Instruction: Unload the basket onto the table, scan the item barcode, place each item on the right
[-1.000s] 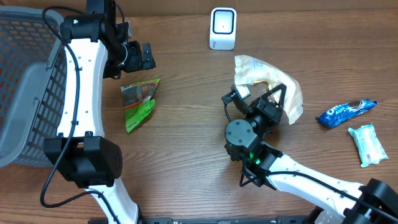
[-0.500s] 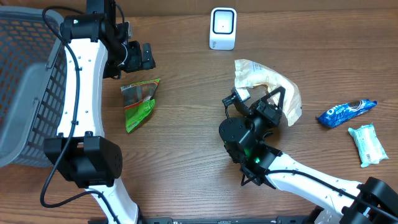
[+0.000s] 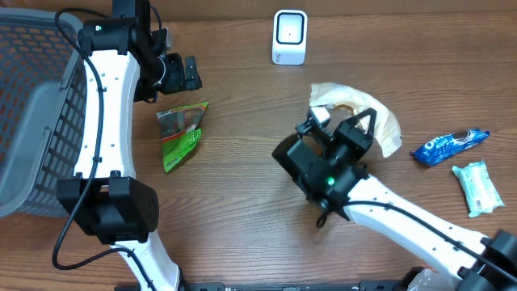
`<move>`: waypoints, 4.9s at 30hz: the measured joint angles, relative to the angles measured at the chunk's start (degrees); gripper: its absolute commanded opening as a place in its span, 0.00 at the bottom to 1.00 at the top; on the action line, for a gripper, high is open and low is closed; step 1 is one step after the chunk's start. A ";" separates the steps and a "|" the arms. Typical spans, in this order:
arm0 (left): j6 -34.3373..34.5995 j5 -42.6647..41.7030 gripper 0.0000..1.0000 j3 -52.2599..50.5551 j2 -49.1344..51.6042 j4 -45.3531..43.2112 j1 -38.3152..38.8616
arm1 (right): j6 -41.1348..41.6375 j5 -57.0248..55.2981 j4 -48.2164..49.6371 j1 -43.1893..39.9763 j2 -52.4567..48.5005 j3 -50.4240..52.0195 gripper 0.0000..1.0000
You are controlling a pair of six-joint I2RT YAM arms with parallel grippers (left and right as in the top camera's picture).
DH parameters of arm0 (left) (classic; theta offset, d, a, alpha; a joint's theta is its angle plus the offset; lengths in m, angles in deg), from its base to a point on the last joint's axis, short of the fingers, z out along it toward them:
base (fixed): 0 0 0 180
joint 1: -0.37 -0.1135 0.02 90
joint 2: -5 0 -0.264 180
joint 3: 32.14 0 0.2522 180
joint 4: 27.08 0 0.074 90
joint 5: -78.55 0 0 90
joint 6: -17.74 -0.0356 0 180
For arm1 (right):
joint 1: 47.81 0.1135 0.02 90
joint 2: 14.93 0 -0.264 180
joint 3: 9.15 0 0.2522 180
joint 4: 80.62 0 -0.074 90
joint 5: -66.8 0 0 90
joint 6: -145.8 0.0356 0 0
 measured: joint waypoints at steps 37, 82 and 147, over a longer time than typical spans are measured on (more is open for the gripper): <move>0.00 0.00 1.00 0.00 0.00 0.00 0.00 | 51.34 81.31 -11.15 -72.83 2.71 -5.90 0.14; 8.22 -4.50 0.76 29.27 -0.09 11.93 -13.44 | 56.00 112.10 26.82 -18.86 -21.11 -22.36 0.94; 9.29 0.55 0.80 30.01 14.38 15.37 1.90 | 27.82 111.67 -25.55 -29.66 -41.55 -45.05 0.75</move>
